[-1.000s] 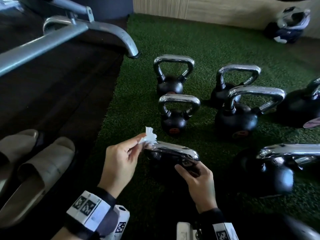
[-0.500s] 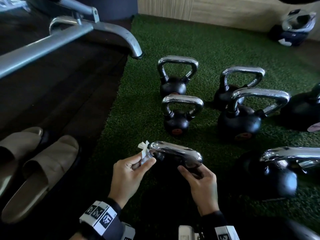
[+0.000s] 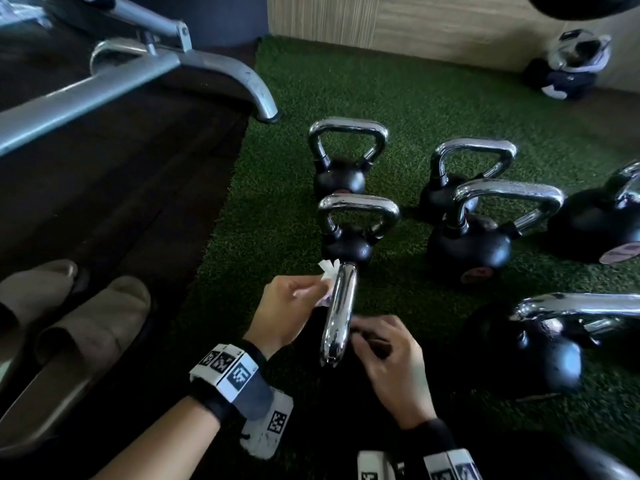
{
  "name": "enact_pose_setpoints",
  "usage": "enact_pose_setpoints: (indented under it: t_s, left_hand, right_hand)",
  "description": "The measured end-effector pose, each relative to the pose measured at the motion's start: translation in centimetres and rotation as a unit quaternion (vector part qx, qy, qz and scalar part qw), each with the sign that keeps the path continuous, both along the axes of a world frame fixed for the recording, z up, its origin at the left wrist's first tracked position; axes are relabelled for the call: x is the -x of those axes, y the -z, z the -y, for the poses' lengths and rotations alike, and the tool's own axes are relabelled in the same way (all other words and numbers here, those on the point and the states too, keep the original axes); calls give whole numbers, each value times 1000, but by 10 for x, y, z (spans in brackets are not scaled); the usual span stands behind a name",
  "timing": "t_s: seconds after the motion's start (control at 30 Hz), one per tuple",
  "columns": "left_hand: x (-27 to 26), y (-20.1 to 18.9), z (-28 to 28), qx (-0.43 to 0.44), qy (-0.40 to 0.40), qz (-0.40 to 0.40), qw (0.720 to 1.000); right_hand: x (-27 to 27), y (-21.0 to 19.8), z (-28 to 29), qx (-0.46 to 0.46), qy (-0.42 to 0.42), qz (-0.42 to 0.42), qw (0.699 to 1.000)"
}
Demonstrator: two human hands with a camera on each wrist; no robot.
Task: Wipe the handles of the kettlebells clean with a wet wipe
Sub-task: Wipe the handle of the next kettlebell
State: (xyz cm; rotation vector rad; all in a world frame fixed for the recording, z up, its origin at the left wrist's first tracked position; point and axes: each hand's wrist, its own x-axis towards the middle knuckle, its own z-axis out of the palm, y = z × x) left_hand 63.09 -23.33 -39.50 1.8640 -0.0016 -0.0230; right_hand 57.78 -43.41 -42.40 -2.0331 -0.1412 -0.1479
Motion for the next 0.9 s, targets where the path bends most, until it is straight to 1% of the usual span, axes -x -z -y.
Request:
enact_pose_setpoints:
  t_s: [0.07, 0.13, 0.17, 0.23, 0.3, 0.4, 0.43, 0.47, 0.57, 0.63, 0.7, 0.8, 0.9]
  left_hand:
    - [3, -4, 0, -7, 3, -15, 1000]
    - [6, -10, 3, -43, -26, 8, 999]
    - [6, -11, 3, -59, -30, 19, 998]
    - [1, -15, 3, -73, -15, 17, 997]
    - [-4, -23, 2, -53, -14, 8, 998]
    - [-7, -32, 2, -53, -24, 88, 994]
    - [-6, -35, 2, -49, -20, 100, 994]
    - [-6, -36, 1, -42, -16, 95, 994]
    - [-10, -32, -4, -1, 5, 43, 999]
    - [-5, -34, -3, 58, -3, 22, 998]
    - [8, -36, -3, 117, -16, 16, 993]
    - [27, -44, -4, 143, -2, 20, 990]
    - [25, -53, -8, 177, 5, -17, 984]
  right_hand:
    - [-12, 4, -3, -12, -9, -70, 997]
    - [-20, 9, -10, 38, -38, -114, 992]
    - [-22, 9, -15, 43, -42, -118, 991]
    - [-22, 11, -19, 20, -33, -122, 992]
    - [-20, 14, -19, 4, -25, -119, 993]
    - [-17, 18, -17, -18, -11, -130, 991]
    - [-17, 18, -18, -33, -9, -136, 990]
    - [-18, 18, -18, -42, -7, -140, 989]
    - [-21, 18, -18, -55, -6, -152, 987]
    - [-21, 17, -18, -49, -10, -151, 987]
    - [-20, 17, -18, -64, -2, -146, 987]
    - [-20, 18, -18, -71, -9, -134, 988]
    - [-20, 17, -18, -72, -13, -140, 987]
